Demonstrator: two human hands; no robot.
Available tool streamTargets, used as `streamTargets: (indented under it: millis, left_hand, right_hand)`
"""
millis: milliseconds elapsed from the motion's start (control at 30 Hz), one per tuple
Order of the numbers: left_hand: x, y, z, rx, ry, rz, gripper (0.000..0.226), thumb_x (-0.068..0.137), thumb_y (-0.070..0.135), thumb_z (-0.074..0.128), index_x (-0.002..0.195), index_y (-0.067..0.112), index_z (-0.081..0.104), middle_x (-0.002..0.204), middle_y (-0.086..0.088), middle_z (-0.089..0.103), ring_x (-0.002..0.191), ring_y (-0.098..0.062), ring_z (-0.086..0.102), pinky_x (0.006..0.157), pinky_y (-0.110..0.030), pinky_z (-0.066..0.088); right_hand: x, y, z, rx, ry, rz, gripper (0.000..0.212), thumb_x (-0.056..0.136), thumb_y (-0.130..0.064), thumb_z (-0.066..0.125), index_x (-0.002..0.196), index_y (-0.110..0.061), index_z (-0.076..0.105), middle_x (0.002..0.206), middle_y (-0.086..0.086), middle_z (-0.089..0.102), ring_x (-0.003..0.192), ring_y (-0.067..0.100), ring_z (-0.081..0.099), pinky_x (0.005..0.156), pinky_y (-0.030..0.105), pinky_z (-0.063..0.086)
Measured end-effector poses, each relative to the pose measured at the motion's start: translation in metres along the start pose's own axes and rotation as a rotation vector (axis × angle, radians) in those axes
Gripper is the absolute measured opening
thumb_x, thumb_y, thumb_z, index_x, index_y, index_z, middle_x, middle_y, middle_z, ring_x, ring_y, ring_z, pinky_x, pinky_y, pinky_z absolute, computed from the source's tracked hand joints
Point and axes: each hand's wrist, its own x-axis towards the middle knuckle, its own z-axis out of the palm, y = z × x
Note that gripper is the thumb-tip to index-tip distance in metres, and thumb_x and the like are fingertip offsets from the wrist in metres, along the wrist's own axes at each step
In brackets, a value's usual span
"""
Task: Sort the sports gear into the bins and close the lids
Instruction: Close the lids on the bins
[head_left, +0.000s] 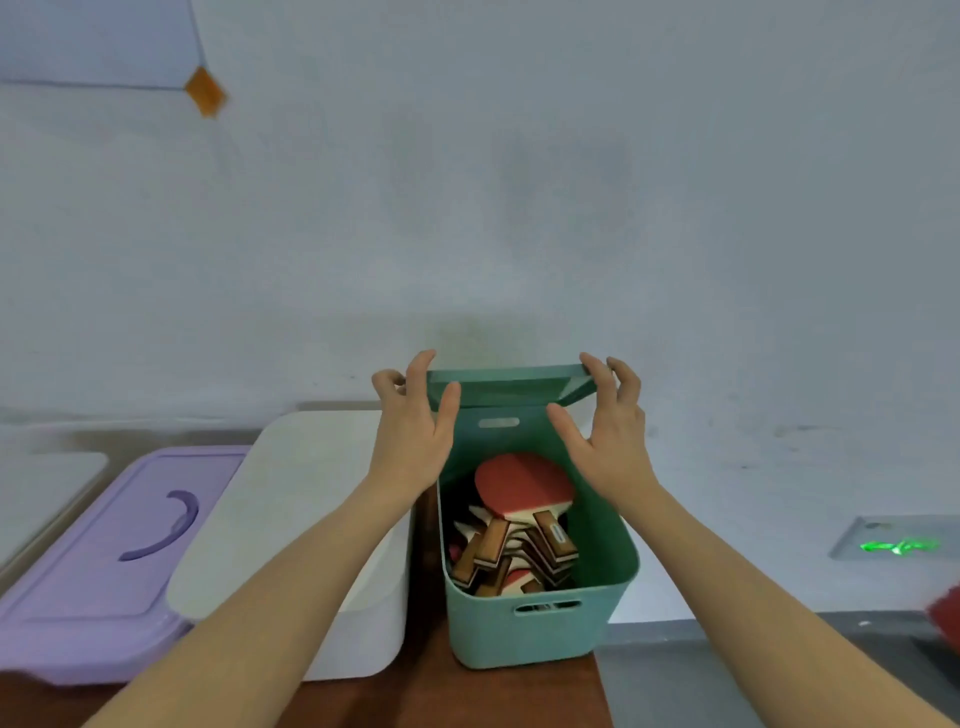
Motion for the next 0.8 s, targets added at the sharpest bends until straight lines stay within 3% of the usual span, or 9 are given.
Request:
streamTargets:
  millis: [67,133,200,267,367,433,500,667,800]
  left_hand:
    - [-0.022,-0.007,0.0,-0.005,-0.046,0.024,0.045,0.095,0.04,0.041,0.135,0.021,0.035,0.13,-0.006,0.02,0.084,-0.019,0.054,0.086,-0.027,0.045]
    - [-0.042,-0.017,0.002,-0.006,-0.105,0.049,0.049,0.091,0.045,0.041,0.13,0.015,0.044,0.142,-0.009,0.018,0.11,-0.023,0.048,0.096,-0.03,0.04]
    - [-0.062,-0.027,0.007,0.024,-0.169,0.087,0.054,0.089,0.048,0.043,0.125,0.009,0.051,0.146,-0.013,0.022,0.125,-0.027,0.041,0.101,-0.034,0.039]
    - [-0.082,-0.034,0.012,0.067,-0.206,0.136,0.057,0.09,0.051,0.048,0.118,0.002,0.057,0.144,-0.019,0.033,0.126,-0.031,0.042,0.102,-0.036,0.039]
    - [-0.111,-0.041,0.022,0.151,-0.215,0.191,0.069,0.091,0.057,0.036,0.106,-0.004,0.065,0.126,-0.027,0.053,0.112,-0.04,0.055,0.097,-0.046,0.042]
    - [-0.129,-0.045,0.03,0.186,-0.216,0.199,0.075,0.092,0.059,0.029,0.099,-0.005,0.068,0.114,-0.026,0.062,0.104,-0.045,0.059,0.091,-0.056,0.04]
    - [-0.143,-0.049,0.036,0.198,-0.226,0.198,0.075,0.093,0.058,0.028,0.094,-0.005,0.07,0.106,-0.024,0.066,0.1,-0.047,0.06,0.089,-0.056,0.038]
    - [-0.158,-0.054,0.051,0.145,-0.245,0.14,0.04,0.075,0.025,0.074,0.099,-0.006,0.069,0.11,-0.022,0.065,0.114,-0.051,0.05,0.095,-0.056,0.027]
    - [-0.159,-0.051,0.049,0.032,-0.25,0.033,0.04,0.075,0.019,0.076,0.106,-0.003,0.067,0.121,-0.015,0.061,0.131,-0.038,0.036,0.109,-0.04,0.022]
  right_hand:
    - [-0.025,0.003,-0.002,-0.028,-0.057,-0.002,0.055,0.083,-0.064,0.037,0.131,-0.04,0.026,0.143,0.004,0.023,0.128,0.022,0.031,0.107,0.039,0.018]
    - [-0.049,0.01,-0.004,-0.04,-0.117,0.023,0.051,0.083,-0.065,0.035,0.128,-0.042,0.029,0.143,0.002,0.025,0.13,0.024,0.028,0.107,0.035,0.015]
    - [-0.069,0.019,-0.007,-0.054,-0.148,0.06,0.052,0.083,-0.067,0.036,0.127,-0.041,0.034,0.14,0.001,0.029,0.127,0.029,0.03,0.105,0.032,0.015]
    - [-0.088,0.026,-0.012,-0.06,-0.185,0.097,0.055,0.083,-0.067,0.042,0.128,-0.034,0.042,0.138,0.002,0.034,0.125,0.03,0.029,0.105,0.035,0.021]
    - [-0.115,0.034,-0.017,-0.088,-0.224,0.071,0.05,0.084,-0.057,0.053,0.12,-0.022,0.057,0.135,0.006,0.041,0.123,0.022,0.025,0.107,0.042,0.024]
    - [-0.131,0.042,-0.014,-0.13,-0.232,0.018,0.047,0.084,-0.052,0.053,0.112,-0.016,0.063,0.13,0.011,0.049,0.121,0.016,0.031,0.109,0.038,0.018]
    - [-0.145,0.05,-0.012,-0.14,-0.261,0.043,0.048,0.085,-0.05,0.047,0.108,-0.013,0.067,0.126,0.014,0.053,0.121,0.021,0.042,0.11,0.031,0.013]
    - [-0.16,0.066,-0.009,-0.152,-0.296,0.091,0.044,0.084,-0.045,0.049,0.106,-0.012,0.068,0.124,0.015,0.057,0.121,0.036,0.048,0.11,0.031,0.012]
    - [-0.159,0.062,-0.006,-0.111,-0.24,0.105,0.03,0.08,-0.031,0.061,0.101,-0.012,0.071,0.115,0.009,0.063,0.122,0.037,0.047,0.106,0.042,0.021]
